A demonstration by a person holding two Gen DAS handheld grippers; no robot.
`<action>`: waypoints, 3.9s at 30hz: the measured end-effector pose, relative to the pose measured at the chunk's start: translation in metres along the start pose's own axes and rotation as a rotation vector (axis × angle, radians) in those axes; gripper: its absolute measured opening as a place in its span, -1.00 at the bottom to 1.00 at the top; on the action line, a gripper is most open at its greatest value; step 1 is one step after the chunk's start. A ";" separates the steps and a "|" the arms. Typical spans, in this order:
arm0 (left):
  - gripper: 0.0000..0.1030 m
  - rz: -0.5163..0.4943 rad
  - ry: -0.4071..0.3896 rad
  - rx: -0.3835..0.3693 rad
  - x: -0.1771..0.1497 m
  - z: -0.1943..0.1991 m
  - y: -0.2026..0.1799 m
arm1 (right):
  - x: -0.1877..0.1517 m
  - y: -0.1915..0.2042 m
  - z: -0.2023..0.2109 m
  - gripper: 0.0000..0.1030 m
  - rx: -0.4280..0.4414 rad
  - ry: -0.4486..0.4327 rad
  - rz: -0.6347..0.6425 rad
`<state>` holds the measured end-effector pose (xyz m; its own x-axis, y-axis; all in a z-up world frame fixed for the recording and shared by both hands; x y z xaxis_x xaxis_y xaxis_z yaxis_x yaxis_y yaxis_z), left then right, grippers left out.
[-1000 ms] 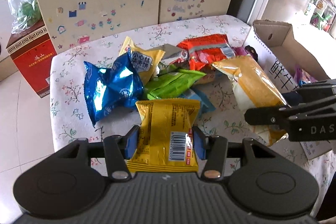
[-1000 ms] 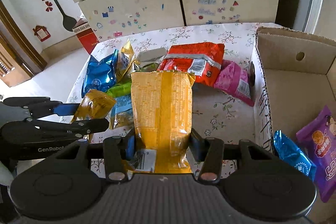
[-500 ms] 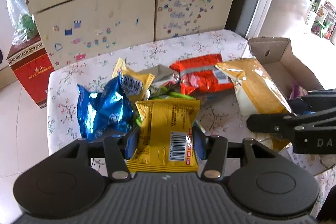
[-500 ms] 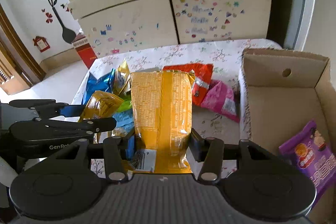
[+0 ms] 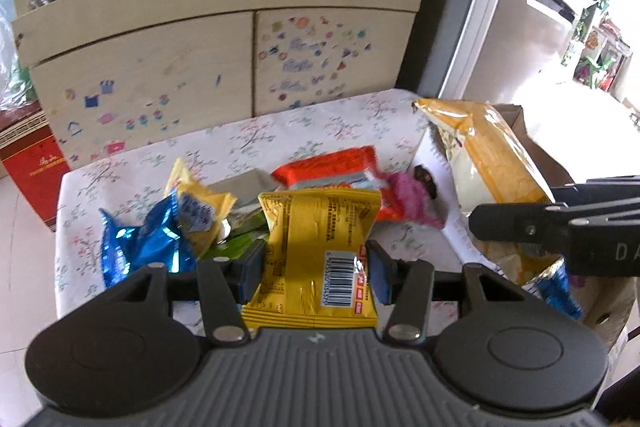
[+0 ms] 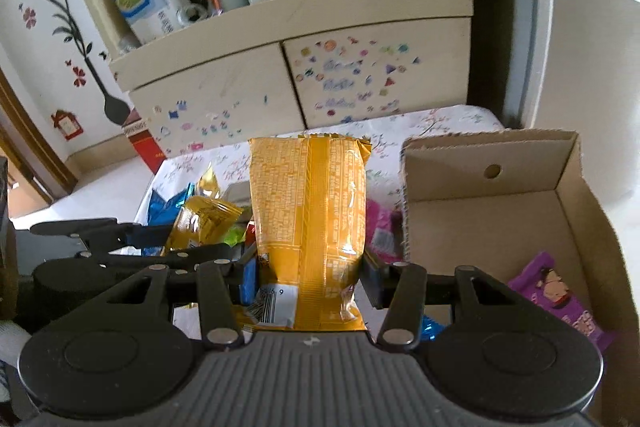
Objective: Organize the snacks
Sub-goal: 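Carry both bags to the box and release them with both grippers, then lower both grippers back over the snack pile on the table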
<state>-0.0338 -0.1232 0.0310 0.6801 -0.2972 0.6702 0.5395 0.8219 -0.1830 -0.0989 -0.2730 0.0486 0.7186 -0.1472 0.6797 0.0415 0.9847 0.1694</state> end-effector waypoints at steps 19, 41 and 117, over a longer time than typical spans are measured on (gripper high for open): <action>0.02 -0.014 -0.058 -0.202 0.014 -0.026 -0.091 | 0.024 -0.085 0.041 0.09 -0.130 -0.128 -0.212; 0.71 -0.155 0.020 -0.390 -0.016 -0.044 -0.201 | 0.011 -0.138 0.056 0.49 -0.255 -0.120 -0.367; 0.86 0.267 0.154 0.154 -0.014 -0.061 0.140 | -0.043 0.076 -0.092 0.72 0.095 0.189 0.048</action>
<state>0.0627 -0.0336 -0.0482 0.8604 -0.1215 0.4949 0.2588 0.9407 -0.2192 -0.0626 -0.1832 -0.0333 0.8361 -0.0713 0.5439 -0.0553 0.9755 0.2128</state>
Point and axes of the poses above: each gripper's, at about its wrist camera, not at the fingertips, and z roughly against the way its jaws point, y to its left, x to its top, the point moved 7 cm from there along -z, roughly the way its jaws point, and after that the axes turned 5 degrees about -x, right-handed, at the moved point
